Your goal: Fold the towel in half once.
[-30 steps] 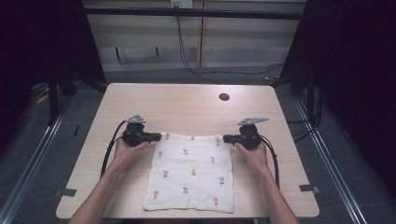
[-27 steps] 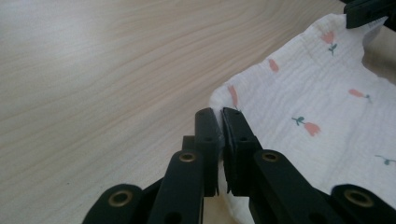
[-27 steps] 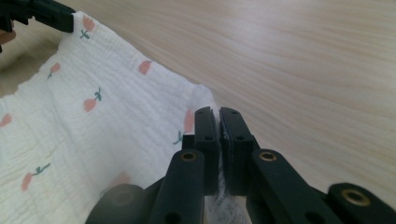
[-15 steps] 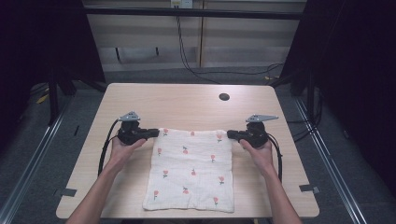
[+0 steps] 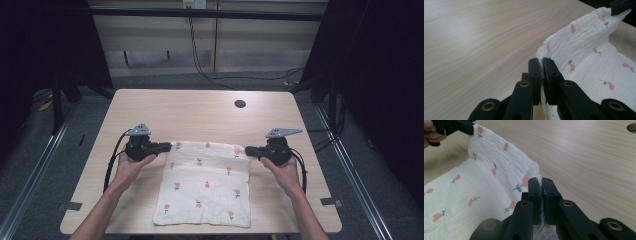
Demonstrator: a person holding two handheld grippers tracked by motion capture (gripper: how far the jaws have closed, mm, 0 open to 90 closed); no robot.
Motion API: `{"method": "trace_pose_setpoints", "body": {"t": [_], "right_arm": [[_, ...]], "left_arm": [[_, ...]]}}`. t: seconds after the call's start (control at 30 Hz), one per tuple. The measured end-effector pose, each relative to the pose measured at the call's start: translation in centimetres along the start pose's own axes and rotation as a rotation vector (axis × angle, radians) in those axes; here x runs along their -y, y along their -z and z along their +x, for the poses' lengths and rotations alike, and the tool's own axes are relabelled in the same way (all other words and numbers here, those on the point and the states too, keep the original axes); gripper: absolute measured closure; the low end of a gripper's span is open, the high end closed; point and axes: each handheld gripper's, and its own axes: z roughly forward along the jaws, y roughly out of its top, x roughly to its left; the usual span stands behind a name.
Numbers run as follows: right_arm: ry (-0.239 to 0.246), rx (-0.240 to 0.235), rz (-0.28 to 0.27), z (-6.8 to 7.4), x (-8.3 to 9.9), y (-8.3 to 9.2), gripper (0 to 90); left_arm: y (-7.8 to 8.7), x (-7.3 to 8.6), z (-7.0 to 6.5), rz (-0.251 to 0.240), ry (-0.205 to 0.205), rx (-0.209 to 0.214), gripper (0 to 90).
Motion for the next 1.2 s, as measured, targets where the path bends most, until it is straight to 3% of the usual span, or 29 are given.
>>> {"method": "trace_pose_setpoints", "body": {"t": [0.13, 0.2, 0.3, 0.5, 1.03, 1.2], "right_arm": [[0.014, 0.003, 0.016, 0.7, 0.4, 0.6, 86.5], [0.006, -0.007, -0.002, 0.7, 0.6, 1.1, 86.5], [0.006, -0.019, -0.010, 1.3, 0.6, 1.8, 86.5], [0.033, -0.031, -0.017, 2.9, 0.3, 2.6, 86.5], [0.037, -0.056, -0.025, 4.7, 1.7, 4.0, 86.5], [0.040, -0.071, -0.019, 5.3, 2.3, 4.1, 86.6]], "left_arm": [[0.9, 0.4, -0.6, -0.001, -0.011, 0.003, 85.7], [1.4, 0.7, -0.8, -0.017, 0.007, 0.018, 85.7], [2.3, 0.9, -1.9, -0.014, -0.034, 0.024, 85.7], [3.3, 1.3, -2.9, -0.003, -0.071, 0.037, 85.7], [5.3, 1.9, -4.6, 0.018, -0.090, 0.063, 85.6], [5.7, 2.3, -5.0, 0.010, -0.076, 0.074, 85.5]]}}
